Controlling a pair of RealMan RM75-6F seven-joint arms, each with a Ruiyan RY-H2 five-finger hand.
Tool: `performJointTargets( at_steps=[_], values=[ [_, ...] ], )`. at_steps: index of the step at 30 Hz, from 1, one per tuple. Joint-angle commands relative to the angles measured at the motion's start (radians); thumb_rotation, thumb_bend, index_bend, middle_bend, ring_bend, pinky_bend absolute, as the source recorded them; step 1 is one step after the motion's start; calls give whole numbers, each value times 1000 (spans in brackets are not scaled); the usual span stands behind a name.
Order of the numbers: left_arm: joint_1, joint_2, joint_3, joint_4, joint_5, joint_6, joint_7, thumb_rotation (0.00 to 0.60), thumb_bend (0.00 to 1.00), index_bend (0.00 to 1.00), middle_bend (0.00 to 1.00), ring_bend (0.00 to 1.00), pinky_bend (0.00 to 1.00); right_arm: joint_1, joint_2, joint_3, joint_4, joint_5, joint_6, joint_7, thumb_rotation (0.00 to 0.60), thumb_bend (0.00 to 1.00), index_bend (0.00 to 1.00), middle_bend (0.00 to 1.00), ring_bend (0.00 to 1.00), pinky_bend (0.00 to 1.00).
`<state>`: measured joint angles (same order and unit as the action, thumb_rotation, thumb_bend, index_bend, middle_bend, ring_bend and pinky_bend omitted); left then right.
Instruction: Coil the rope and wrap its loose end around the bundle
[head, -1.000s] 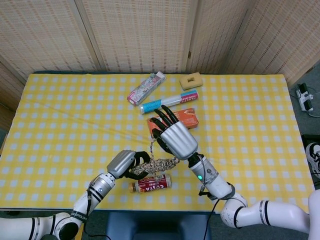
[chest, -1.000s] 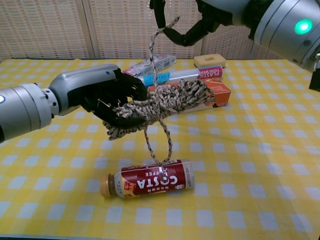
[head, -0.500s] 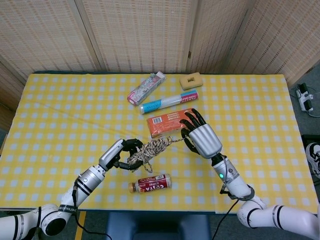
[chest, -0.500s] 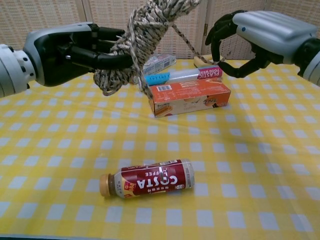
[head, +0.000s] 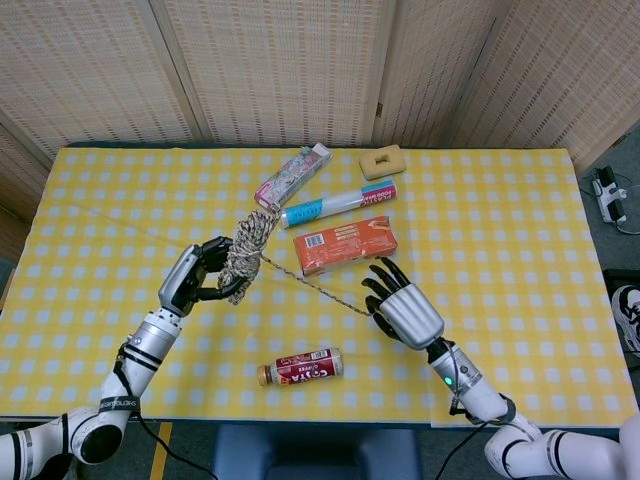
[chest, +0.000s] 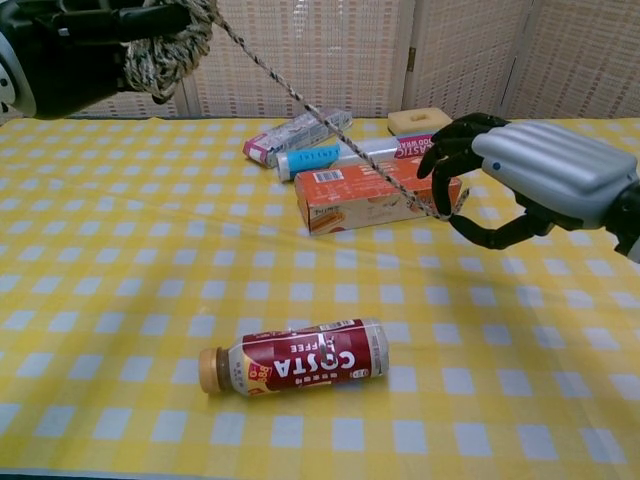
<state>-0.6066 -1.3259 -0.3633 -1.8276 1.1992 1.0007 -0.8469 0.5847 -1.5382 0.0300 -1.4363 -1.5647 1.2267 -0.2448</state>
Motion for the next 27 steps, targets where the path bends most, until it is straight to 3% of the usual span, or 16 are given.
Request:
performJointTargets(
  at_steps=[1, 12, 19, 27],
  values=[
    [2, -4, -3, 7, -26, 12, 53, 600, 664, 774, 735, 678, 687, -6, -5, -7, 0, -8, -1, -8, 600, 573, 735, 282, 105, 0],
    [-35, -74, 61, 110, -144, 118, 579, 600, 664, 769, 735, 677, 687, -29, 33, -9, -99, -82, 60, -109, 600, 573, 735, 281, 105, 0],
    [-53, -140, 117, 145, -138, 191, 864, 600, 664, 768, 735, 675, 687, 9, 56, 67, -235, -98, 53, -218, 600, 573, 737, 278, 106, 0],
    [-63, -196, 146, 140, -110, 212, 1003, 600, 664, 768, 735, 675, 687, 91, 8, 162, -323, -16, -50, -288, 600, 573, 737, 274, 105, 0]
  ],
)
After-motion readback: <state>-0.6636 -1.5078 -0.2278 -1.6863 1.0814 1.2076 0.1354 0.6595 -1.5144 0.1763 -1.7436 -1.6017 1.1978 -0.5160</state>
